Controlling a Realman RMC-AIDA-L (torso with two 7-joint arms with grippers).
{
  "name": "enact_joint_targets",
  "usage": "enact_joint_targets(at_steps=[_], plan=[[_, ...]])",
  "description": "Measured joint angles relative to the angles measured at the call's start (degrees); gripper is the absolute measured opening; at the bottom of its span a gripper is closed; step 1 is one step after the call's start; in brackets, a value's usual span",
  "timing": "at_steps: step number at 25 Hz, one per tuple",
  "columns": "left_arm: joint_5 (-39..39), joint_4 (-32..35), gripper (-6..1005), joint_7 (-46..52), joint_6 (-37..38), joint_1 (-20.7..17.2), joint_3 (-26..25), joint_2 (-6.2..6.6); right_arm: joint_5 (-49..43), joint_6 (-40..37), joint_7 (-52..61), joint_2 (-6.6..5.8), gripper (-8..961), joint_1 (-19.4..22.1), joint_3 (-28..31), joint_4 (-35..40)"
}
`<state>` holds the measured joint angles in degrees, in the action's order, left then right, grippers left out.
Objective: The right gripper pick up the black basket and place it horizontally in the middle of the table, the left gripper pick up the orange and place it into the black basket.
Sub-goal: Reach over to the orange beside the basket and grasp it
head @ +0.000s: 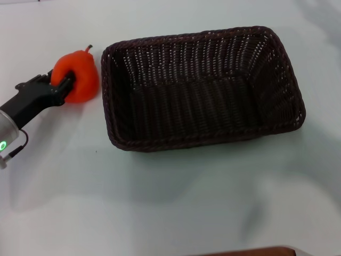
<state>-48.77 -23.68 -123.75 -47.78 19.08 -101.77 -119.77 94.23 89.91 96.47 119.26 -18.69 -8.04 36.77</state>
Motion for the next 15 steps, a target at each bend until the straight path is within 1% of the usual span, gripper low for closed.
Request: enact_joint_targets(at_steps=[5,9,11,14,15], plan=[[0.18,0.06,452,1.04,-1.30,-0.59,-1.34,0.02,0.04,-0.14,-1.27,-0.09,601,-0.16,1.96,-1.81],[0.03,-0.13,380,2.24,-4.85,-1.88,-4.72,0.06,0.07,0.23,-1.28,-0.08,601,0.01,3.05,-1.85],[-0.01,-0.27,313,2.28,-8.79,-3.04,-7.59,0.12,0.08,0.25,-1.29,-0.02,600,0.06,3.65,-1.90],[0.20,-0.74,289,2.93,-17.03,-5.34,-14.25,0.15,0.09,0.47,-1.29,0.04,600,0.07,4.19,-2.25],[0.16,-0.89,281,3.52,-21.59,-6.12,-17.34,0.16,0.09,0.68,-1.29,0.01,600,0.03,4.27,-2.41]])
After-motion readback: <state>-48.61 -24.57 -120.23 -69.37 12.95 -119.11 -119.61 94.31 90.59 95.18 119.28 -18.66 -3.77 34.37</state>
